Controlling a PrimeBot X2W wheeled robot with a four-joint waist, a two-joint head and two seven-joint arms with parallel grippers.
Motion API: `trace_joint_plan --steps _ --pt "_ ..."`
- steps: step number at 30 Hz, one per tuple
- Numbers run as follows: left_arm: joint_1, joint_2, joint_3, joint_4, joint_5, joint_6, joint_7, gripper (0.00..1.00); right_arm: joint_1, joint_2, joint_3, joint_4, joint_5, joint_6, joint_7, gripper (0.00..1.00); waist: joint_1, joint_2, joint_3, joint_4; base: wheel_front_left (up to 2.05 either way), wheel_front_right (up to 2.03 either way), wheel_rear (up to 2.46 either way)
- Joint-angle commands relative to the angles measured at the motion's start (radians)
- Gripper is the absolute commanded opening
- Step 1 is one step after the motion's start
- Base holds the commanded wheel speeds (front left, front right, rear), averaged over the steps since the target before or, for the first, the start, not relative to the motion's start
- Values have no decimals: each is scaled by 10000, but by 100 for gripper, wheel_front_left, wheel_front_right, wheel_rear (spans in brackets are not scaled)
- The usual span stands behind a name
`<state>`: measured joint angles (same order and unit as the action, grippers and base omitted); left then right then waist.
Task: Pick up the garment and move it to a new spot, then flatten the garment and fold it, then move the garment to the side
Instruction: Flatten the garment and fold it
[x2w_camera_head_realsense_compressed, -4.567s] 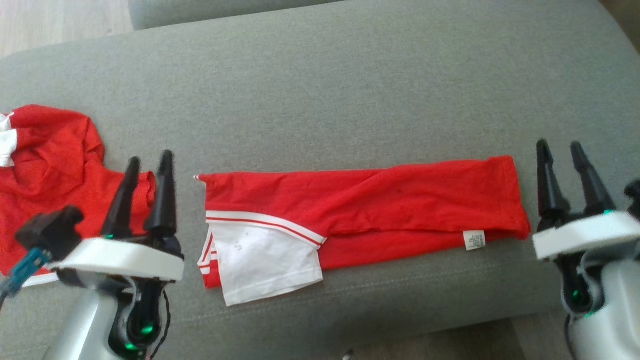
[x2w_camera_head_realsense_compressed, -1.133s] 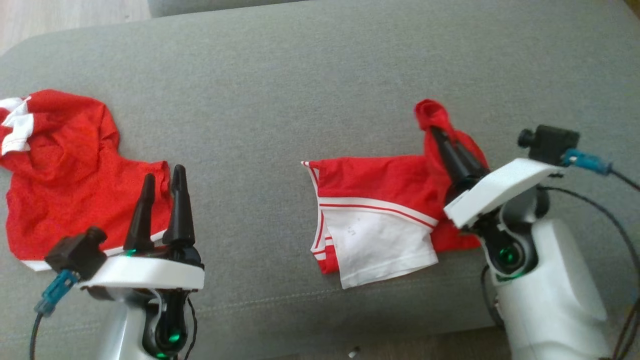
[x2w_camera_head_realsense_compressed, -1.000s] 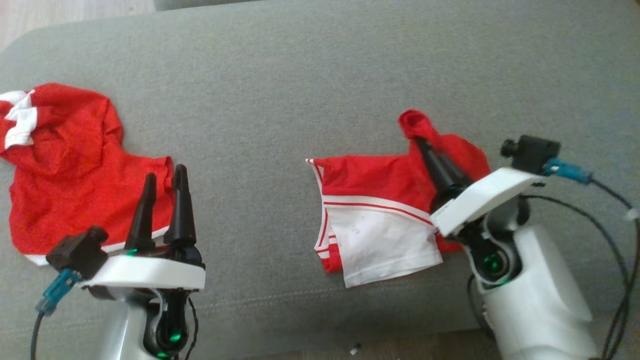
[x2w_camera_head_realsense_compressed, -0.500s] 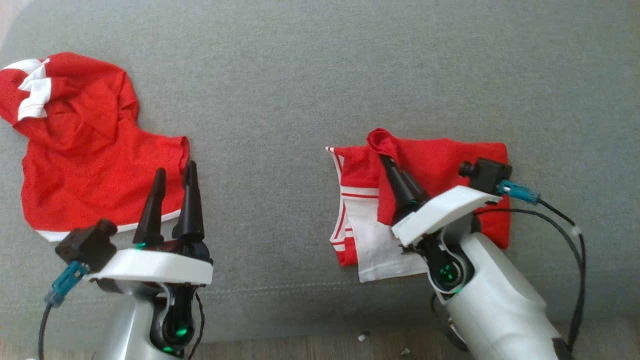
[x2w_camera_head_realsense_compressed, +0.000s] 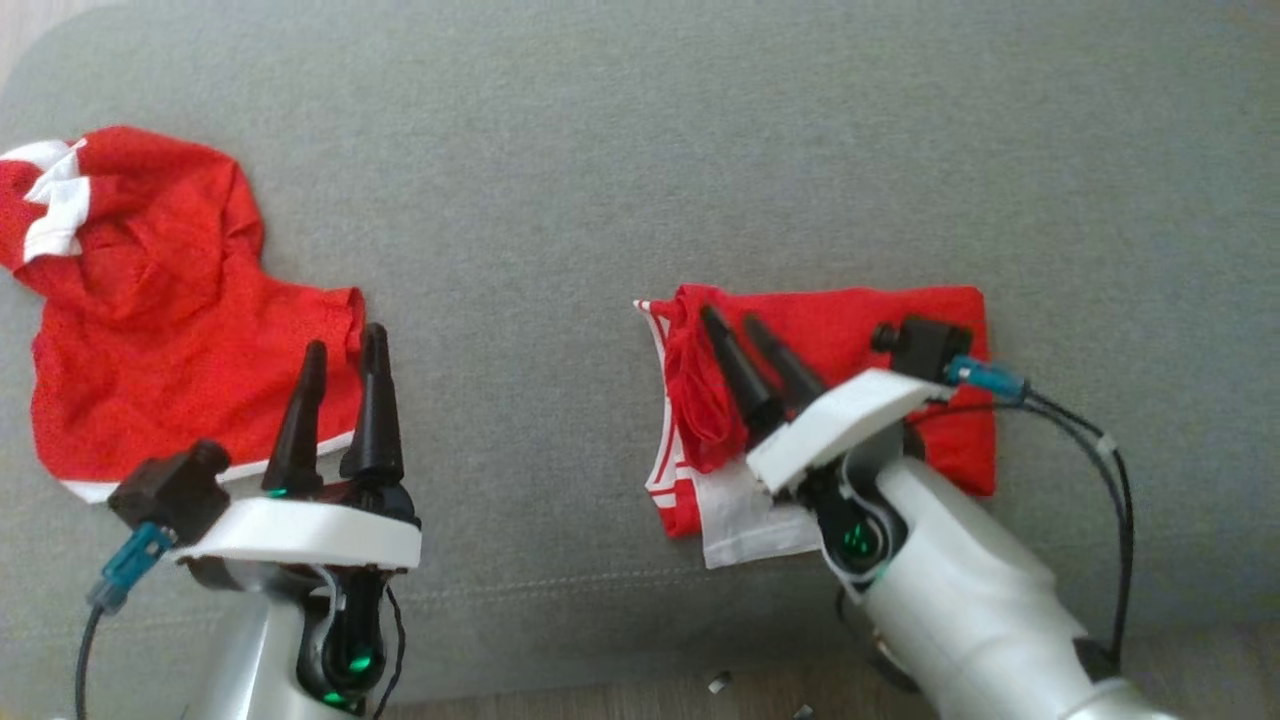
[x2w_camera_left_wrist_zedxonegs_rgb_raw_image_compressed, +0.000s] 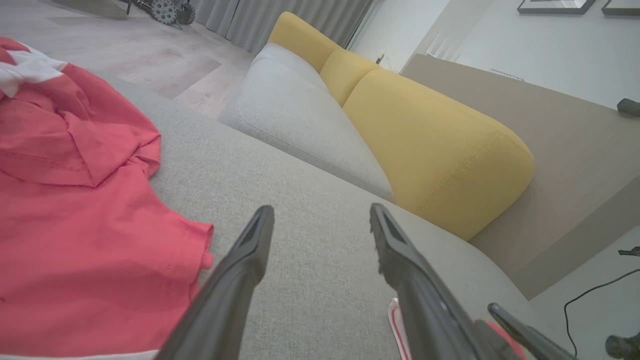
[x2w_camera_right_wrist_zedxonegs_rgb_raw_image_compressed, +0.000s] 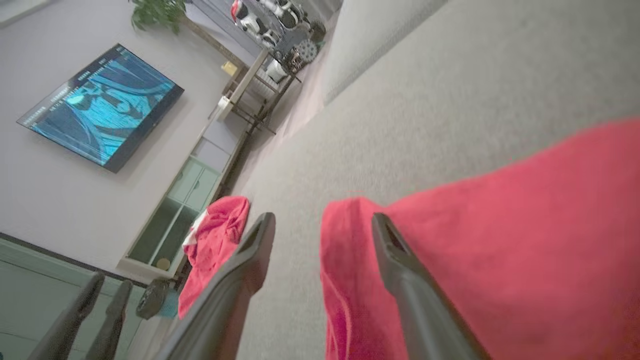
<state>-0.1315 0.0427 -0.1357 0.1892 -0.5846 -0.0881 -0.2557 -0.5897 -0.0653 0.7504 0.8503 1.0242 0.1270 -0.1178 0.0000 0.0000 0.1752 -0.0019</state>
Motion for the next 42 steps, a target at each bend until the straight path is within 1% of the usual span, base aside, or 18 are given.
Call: trace_joint_plan --steps 1,4,6,9,12,17,19,22,26,30,32,33,34,38,42 --pt "-277 76 374 -305 53 6 -61 100 -436 150 57 -246 19 37 -188 100 0 0 -95 -101 0 0 0" --pt "-231 76 381 -335 69 1 -61 100 -898 150 -280 165 -282 37 -500 100 0 0 -231 -262 0 0 0" --pt "-198 76 388 -361 77 6 -61 100 -1277 99 -546 599 -874 37 -788 100 0 0 -318 -391 0 0 0" --pt "-146 76 394 -402 95 26 -61 100 -1667 -234 -880 925 -1744 37 -1082 100 0 0 -426 -574 0 0 0" --pt "-132 76 389 -443 112 29 -61 100 -1802 -725 -1149 894 -2626 37 -1272 100 0 0 -503 -735 0 0 0" --pt "-157 76 374 -549 117 41 -61 100 -1602 -1626 -1795 314 -4508 37 -1423 100 0 0 -539 -950 0 0 0" --pt "-182 76 342 -599 121 40 -61 100 -1305 -1865 -2400 -301 -5251 37 -1432 100 0 0 -500 -1006 0 0 0" --pt "-223 76 263 -672 112 53 -61 100 -495 -2061 -3480 -1406 -6350 37 -1435 100 0 0 -435 -1028 0 0 0" --pt "-248 76 152 -740 111 47 -61 100 839 -1985 -4937 -2833 -7928 37 -1437 100 0 0 -386 -1018 0 0 0" --pt "-208 76 106 -848 332 20 -61 100 2080 -1508 -6068 -3961 -9177 37 -1438 100 0 0 -378 -998 0 0 0" --pt "-140 76 55 -887 706 -19 -61 100 2535 -1253 -6399 -4311 -9643 37 -1438 100 0 0 -382 -998 0 0 0" --pt "-92 76 78 -916 714 -28 -61 100 2708 -1099 -6572 -4445 -9792 37 -1438 100 0 0 -387 -1002 0 0 0" --pt "-92 76 78 -916 714 -28 -61 100 2708 -1099 -6572 -4445 -9792 37 -1438 100 0 0 -387 -1002 0 0 0" --pt "42 76 239 -1110 779 -5 -61 100 3147 -671 -6972 -4828 -10205 37 -1438 100 0 0 -390 -994 0 0 0" --pt "136 76 312 -1293 854 15 -61 100 3362 -494 -7092 -5001 -10403 37 -1438 100 0 0 -390 -969 0 0 0"
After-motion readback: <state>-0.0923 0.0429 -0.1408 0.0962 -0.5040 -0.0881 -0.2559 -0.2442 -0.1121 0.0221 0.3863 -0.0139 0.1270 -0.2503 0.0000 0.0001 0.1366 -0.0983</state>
